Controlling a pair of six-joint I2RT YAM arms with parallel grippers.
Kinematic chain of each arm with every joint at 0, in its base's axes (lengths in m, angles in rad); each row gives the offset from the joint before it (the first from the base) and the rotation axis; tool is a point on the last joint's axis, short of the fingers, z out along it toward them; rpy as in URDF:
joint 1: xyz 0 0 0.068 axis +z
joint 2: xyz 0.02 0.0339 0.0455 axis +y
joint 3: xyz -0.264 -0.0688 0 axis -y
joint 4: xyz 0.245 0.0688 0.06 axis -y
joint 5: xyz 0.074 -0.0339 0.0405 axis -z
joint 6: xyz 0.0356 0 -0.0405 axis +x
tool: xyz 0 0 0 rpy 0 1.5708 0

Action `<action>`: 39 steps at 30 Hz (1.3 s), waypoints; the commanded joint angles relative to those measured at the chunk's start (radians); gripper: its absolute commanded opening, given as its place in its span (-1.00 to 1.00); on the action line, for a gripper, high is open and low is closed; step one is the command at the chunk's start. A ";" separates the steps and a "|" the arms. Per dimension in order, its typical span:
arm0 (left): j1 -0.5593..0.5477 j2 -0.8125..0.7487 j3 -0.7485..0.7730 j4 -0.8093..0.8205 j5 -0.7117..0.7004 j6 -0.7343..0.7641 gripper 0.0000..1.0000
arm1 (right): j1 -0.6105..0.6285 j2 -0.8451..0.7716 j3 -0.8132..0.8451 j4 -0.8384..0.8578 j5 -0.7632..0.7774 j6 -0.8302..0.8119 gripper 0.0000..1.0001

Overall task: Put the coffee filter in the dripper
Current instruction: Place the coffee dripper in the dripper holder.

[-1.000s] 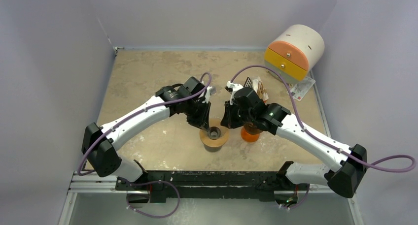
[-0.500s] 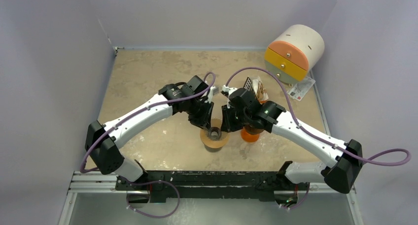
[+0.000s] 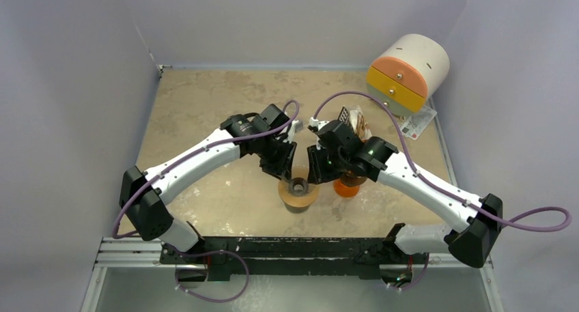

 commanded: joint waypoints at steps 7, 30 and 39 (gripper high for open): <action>0.003 -0.004 0.110 -0.098 -0.090 0.060 -0.27 | -0.002 0.014 0.145 -0.108 0.072 -0.045 -0.15; 0.038 -0.213 0.241 -0.078 -0.385 0.126 0.06 | -0.056 0.102 0.583 -0.219 0.446 -0.278 -0.04; 0.038 -0.437 0.047 0.014 -0.566 0.140 0.17 | -0.206 0.125 0.581 -0.219 0.386 -0.278 0.02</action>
